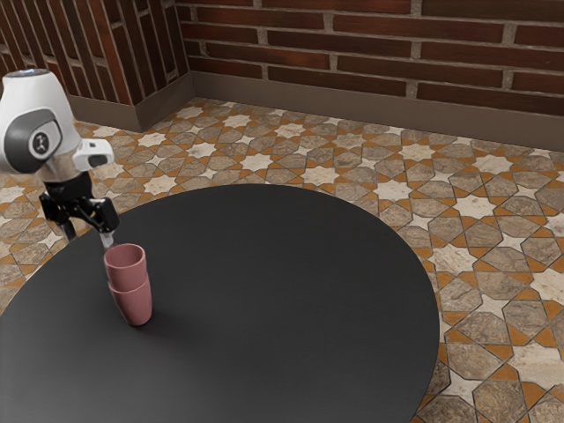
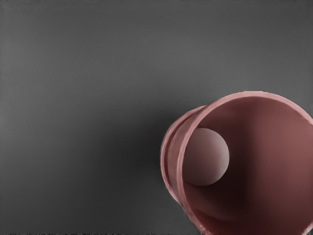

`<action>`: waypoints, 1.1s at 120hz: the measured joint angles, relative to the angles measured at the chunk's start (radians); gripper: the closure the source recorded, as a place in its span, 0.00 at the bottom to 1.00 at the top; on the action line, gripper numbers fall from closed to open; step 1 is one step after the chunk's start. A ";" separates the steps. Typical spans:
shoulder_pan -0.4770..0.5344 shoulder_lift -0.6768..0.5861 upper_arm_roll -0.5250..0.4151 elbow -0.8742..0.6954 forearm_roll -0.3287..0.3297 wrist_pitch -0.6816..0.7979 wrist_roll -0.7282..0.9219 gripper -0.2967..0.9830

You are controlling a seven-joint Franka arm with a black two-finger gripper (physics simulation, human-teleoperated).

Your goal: Place the right cup onto the left cup

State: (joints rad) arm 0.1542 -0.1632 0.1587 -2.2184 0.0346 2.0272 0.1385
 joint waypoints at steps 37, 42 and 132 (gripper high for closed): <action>-0.067 -0.024 -0.043 0.088 -0.030 -0.078 0.006 0.24; -0.072 -0.023 -0.065 0.107 -0.032 -0.087 0.006 0.24; -0.103 0.254 -0.183 0.662 -0.050 -0.303 0.012 0.23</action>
State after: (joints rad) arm 0.0516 0.0905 -0.0242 -1.5568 -0.0154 1.7243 0.1503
